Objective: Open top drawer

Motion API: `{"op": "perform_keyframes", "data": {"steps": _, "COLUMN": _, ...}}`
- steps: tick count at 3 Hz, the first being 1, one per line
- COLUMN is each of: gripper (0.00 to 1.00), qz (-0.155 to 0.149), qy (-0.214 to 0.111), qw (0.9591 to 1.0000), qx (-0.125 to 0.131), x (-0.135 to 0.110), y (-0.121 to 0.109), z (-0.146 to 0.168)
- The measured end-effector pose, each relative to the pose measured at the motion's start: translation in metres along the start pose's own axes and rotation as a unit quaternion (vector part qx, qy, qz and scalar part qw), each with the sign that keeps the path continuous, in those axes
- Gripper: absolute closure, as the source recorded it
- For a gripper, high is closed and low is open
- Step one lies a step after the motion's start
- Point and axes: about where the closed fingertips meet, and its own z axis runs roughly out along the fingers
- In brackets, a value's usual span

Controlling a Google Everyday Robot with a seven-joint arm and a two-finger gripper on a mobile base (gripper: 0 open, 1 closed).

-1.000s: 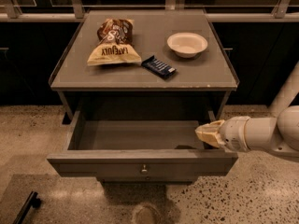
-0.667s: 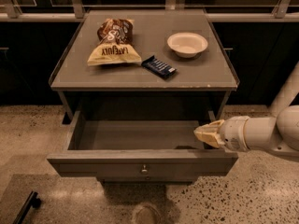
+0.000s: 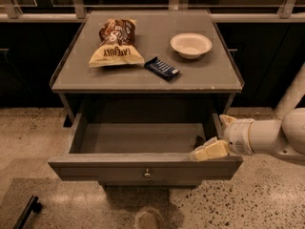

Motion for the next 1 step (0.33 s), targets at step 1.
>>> {"op": "perform_keyframes", "data": {"steps": 1, "gripper": 0.0, "qz": 0.0, "qy": 0.0, "qw": 1.0, "qx": 0.0, "x": 0.0, "y": 0.0, "z": 0.0}}
